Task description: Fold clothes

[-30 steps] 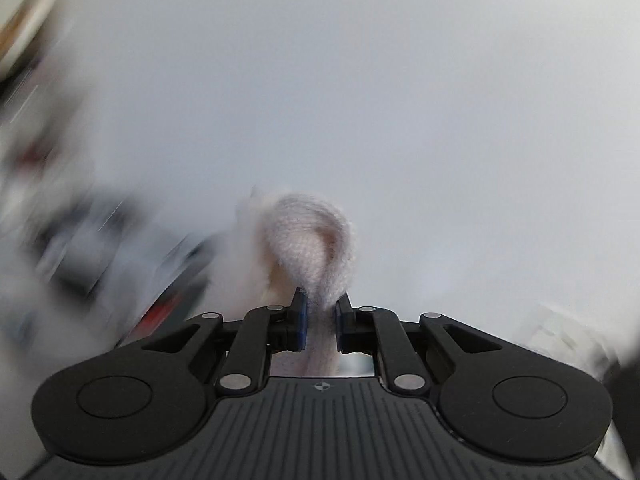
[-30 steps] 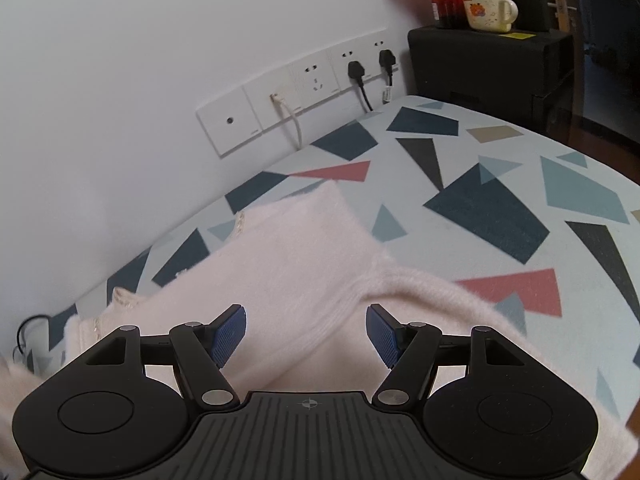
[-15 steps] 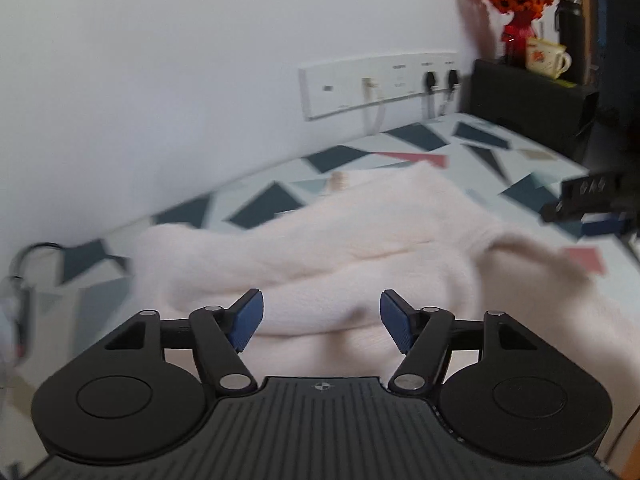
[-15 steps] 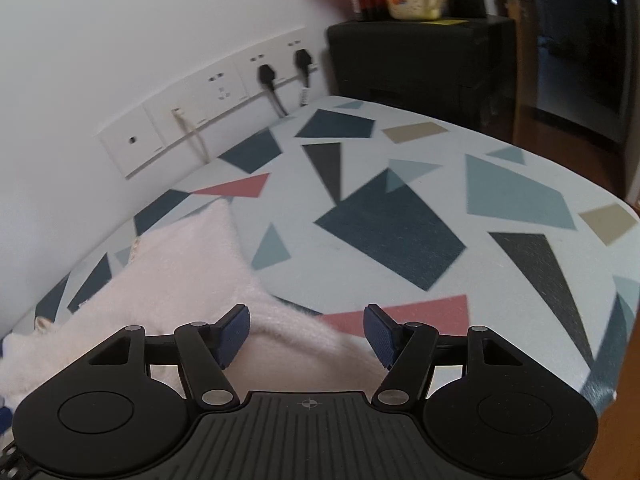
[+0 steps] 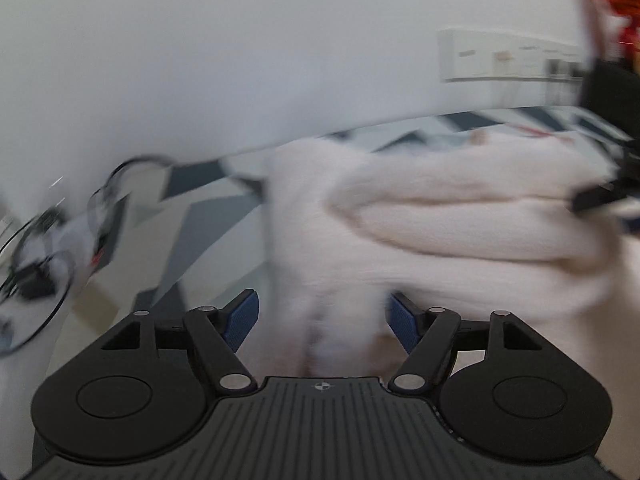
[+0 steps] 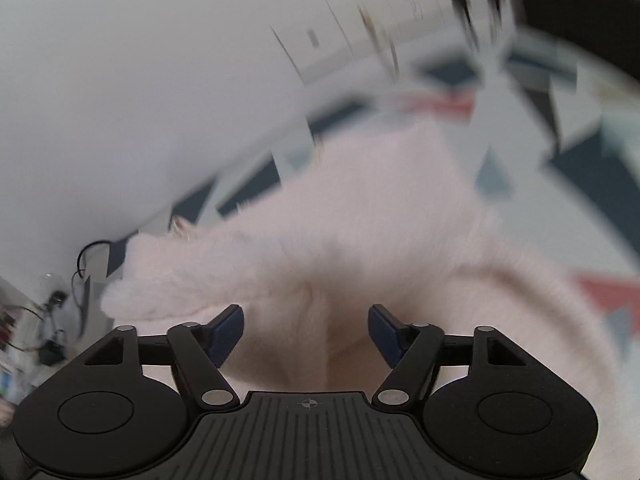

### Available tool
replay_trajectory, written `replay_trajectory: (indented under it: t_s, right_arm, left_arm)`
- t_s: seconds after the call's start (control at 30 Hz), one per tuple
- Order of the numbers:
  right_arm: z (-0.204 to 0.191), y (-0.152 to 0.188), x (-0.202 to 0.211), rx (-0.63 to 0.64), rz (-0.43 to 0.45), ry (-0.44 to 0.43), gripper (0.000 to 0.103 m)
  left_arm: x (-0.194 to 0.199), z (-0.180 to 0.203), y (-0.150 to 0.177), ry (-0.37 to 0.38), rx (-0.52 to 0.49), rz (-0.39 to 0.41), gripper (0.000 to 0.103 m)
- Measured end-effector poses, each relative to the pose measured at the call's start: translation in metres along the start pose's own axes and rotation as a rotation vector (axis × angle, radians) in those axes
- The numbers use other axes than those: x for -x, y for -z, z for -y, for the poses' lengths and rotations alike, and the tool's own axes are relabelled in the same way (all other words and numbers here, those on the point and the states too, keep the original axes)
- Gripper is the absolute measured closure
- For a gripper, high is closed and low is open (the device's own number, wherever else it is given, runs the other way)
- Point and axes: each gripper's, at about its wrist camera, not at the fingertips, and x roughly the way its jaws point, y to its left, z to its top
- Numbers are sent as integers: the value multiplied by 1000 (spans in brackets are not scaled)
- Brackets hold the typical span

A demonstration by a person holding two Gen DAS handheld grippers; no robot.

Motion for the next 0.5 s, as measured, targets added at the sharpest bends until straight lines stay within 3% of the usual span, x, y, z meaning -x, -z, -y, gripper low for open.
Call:
replay_trajectory:
  t_s: [0.07,0.13,0.2,0.3,0.43,0.5]
  right_arm:
    - [8,-8,-9,-125,-50,-72,60]
    - [14,-13,-14,-224,-78,-141,67]
    - [12,-16,-16,-251,-97,-175,71]
    - [1,-21,-22,-247,-141,-167,88]
    - [-28,-39,-6,-173,-31,-190,95]
    - [-39,-50,17,-142,109,-288,95]
  left_arm:
    - [-4,-12,-1,-3,67,-17,32]
    - [1,-19,0,11,94,7,31]
    - [4,-16,2,-3,55,35,31]
    - [1,-12,2,-13,23,51,30]
    - [-8,-23,2,-12,88,37,30]
    - [-14,-31,3,-21,119,20,30]
